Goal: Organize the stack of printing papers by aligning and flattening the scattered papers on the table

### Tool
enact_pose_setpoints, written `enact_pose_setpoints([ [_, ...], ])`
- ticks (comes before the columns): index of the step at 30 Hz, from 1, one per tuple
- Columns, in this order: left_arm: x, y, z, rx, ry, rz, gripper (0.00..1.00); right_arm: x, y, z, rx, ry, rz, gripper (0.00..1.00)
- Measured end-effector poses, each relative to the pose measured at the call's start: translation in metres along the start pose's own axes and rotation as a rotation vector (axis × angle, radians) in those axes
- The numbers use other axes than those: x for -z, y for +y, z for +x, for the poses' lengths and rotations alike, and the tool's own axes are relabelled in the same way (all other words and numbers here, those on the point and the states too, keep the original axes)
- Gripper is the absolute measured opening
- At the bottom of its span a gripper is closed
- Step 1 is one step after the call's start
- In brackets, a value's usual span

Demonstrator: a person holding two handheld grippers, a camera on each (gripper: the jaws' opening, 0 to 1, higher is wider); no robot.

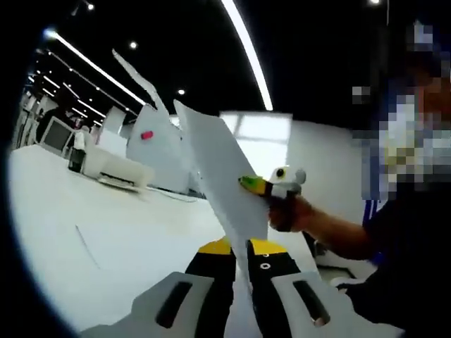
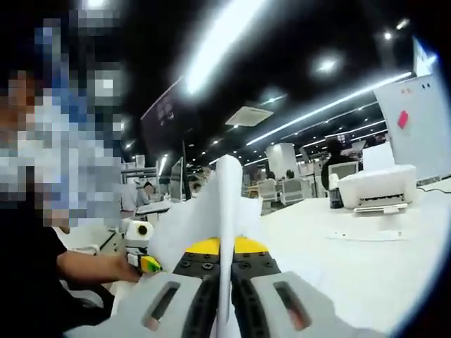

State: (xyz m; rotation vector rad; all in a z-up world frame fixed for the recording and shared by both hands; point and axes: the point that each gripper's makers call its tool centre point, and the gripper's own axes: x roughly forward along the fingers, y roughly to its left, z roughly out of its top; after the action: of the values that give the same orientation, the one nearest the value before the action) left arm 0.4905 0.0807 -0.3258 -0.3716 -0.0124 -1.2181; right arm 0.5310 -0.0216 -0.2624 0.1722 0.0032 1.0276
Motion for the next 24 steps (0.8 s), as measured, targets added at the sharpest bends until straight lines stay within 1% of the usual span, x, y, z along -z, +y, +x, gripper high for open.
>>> enact_pose_setpoints([
  [4,-0.002,-0.002,0.0,0.011,-0.01,-0.027,0.16,0.001,0.004,0.003,0.032,0.003,-0.009,0.0],
  [6,-0.003,-0.002,0.0,0.01,-0.011,-0.03,0.16,0.001,0.009,0.005,0.022,-0.004,0.023,0.0],
  [9,-0.003,-0.003,0.0,0.014,-0.012,-0.027,0.17,0.001,0.013,0.008,0.022,-0.004,0.042,0.0],
  [12,-0.003,-0.004,0.0,0.013,-0.013,-0.024,0.19,0.002,0.02,0.011,0.016,-0.01,0.082,0.0],
  [15,-0.004,-0.006,0.001,0.017,-0.015,-0.018,0.23,0.002,0.026,0.016,0.014,-0.009,0.089,0.0],
  [16,-0.004,-0.006,0.001,0.021,-0.016,-0.017,0.23,0.002,0.024,0.017,0.013,-0.007,0.09,0.0],
  [23,-0.005,-0.006,0.001,0.021,-0.018,-0.024,0.24,0.005,0.035,0.025,-0.014,0.0,0.117,0.0],
  [24,-0.005,-0.006,0.001,0.022,-0.018,-0.024,0.25,0.004,0.031,0.026,-0.017,-0.002,0.122,0.0],
])
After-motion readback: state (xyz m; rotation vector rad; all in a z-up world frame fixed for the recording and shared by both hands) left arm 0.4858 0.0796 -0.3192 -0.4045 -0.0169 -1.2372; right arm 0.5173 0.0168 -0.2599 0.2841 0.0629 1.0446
